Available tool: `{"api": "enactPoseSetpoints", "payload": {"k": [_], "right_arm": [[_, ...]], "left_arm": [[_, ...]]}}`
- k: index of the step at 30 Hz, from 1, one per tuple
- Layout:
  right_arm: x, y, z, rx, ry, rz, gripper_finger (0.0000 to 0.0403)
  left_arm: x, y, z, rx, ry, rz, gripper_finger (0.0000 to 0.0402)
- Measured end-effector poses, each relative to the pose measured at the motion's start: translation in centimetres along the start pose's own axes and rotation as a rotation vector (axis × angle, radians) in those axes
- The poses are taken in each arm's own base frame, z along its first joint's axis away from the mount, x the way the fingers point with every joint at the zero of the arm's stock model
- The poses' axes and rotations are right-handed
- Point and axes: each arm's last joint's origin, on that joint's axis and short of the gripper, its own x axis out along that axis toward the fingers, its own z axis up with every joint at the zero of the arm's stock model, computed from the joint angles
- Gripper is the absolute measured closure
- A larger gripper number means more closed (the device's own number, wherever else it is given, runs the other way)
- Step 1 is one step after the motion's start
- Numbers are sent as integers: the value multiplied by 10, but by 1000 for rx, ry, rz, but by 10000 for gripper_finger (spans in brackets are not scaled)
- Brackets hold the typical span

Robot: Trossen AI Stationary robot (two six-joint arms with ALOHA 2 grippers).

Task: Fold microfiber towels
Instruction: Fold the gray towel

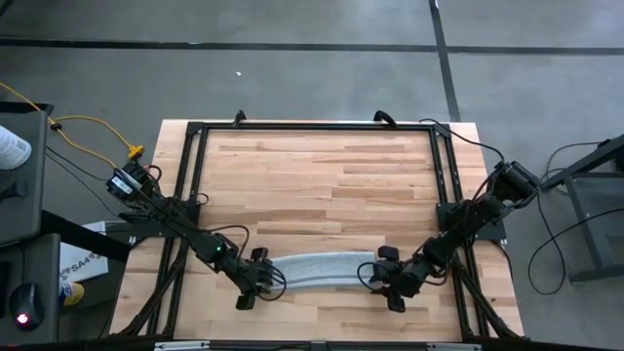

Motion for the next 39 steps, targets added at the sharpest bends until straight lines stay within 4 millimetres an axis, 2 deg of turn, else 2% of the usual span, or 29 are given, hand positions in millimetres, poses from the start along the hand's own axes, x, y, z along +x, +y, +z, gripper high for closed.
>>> {"api": "enactPoseSetpoints", "payload": {"k": [13,18,22,29,39], "right_arm": [[0,4,5,-47,-54,38,247],[1,-1,9,-57,-77,3,247],[2,-6,14,-41,-84,-11,247],[3,-10,17,-71,-86,-29,247],[3,-20,9,-112,-33,-164,247]], "left_arm": [[0,1,-1,65,8,8,272],[-1,1,0,79,-2,30,272],[-7,2,2,77,-15,63,272],[-29,2,12,70,-101,129,272],[-30,8,7,19,-92,251,272]]}}
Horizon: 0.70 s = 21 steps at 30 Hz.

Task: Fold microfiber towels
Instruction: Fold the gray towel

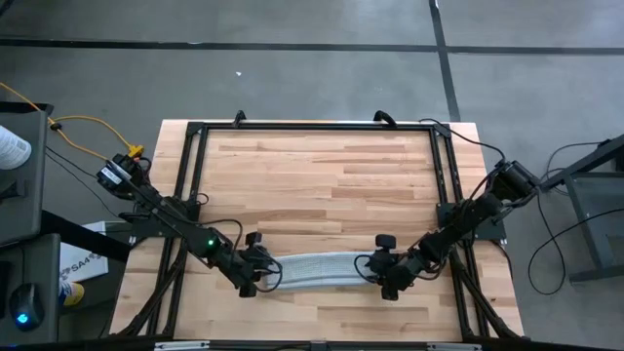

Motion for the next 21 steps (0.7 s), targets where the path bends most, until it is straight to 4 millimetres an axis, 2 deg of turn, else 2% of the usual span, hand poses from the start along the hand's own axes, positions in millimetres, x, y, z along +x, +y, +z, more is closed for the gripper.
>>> {"api": "enactPoseSetpoints", "payload": {"k": [15,21], "right_arm": [[-1,0,-4,-8,30,-16,247],[-1,0,-3,-14,11,-35,247]], "left_arm": [[0,1,-1,-5,5,9,272],[0,3,-1,9,-16,67,272]]}}
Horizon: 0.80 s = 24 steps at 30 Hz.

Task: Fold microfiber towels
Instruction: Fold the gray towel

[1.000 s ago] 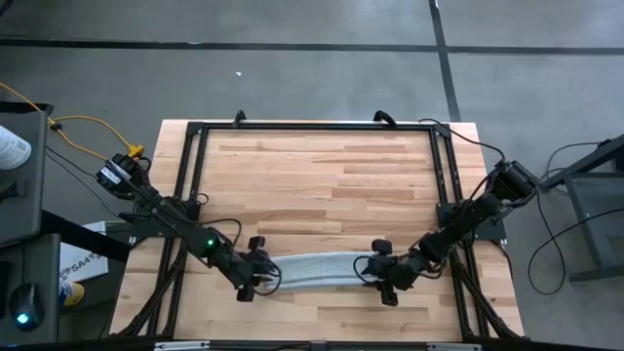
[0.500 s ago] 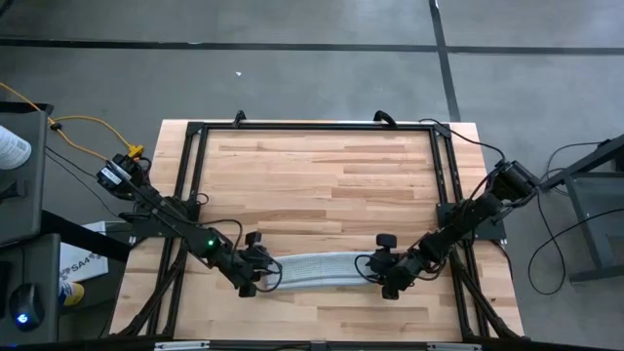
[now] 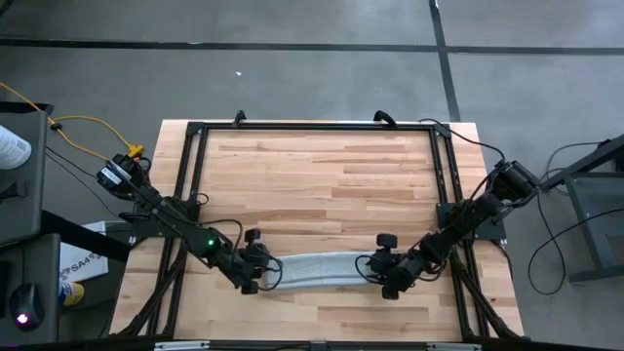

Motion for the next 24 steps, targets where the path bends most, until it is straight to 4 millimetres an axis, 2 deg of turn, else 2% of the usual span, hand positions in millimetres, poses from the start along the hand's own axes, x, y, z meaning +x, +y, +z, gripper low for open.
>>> {"api": "enactPoseSetpoints", "payload": {"k": [10,16,19,24], "right_arm": [[-5,3,17,75,-166,17,247],[-6,-1,18,160,-132,41,252],[-4,-4,16,183,-82,40,273],[-4,-5,15,192,-52,59,341]], "left_arm": [[5,13,8,-53,-22,59,272],[12,23,14,-59,22,-10,272],[12,23,14,-19,13,-16,272],[12,21,15,26,14,-53,273]]}}
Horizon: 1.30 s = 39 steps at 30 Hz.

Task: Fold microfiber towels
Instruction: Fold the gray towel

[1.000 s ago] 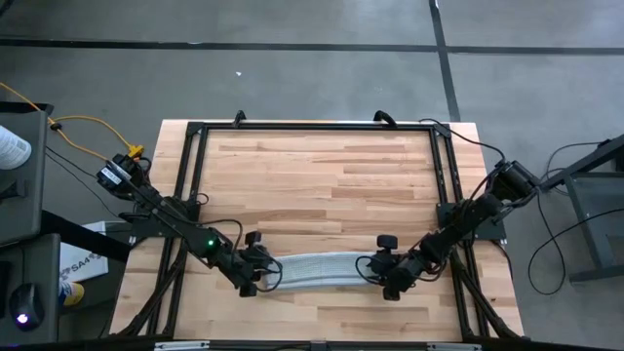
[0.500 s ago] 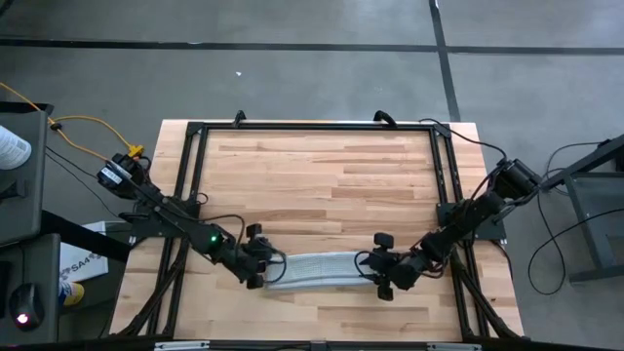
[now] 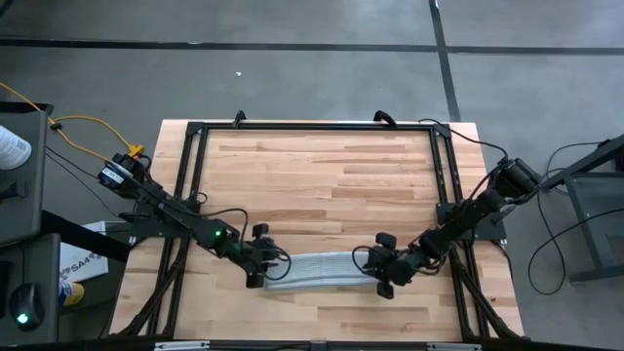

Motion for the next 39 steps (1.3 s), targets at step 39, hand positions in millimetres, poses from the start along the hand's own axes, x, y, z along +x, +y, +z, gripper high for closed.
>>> {"api": "enactPoseSetpoints", "payload": {"k": [39], "right_arm": [[30,-29,-1,41,117,-91,401]], "left_arm": [[24,-6,-15,6,122,-109,401]]}}
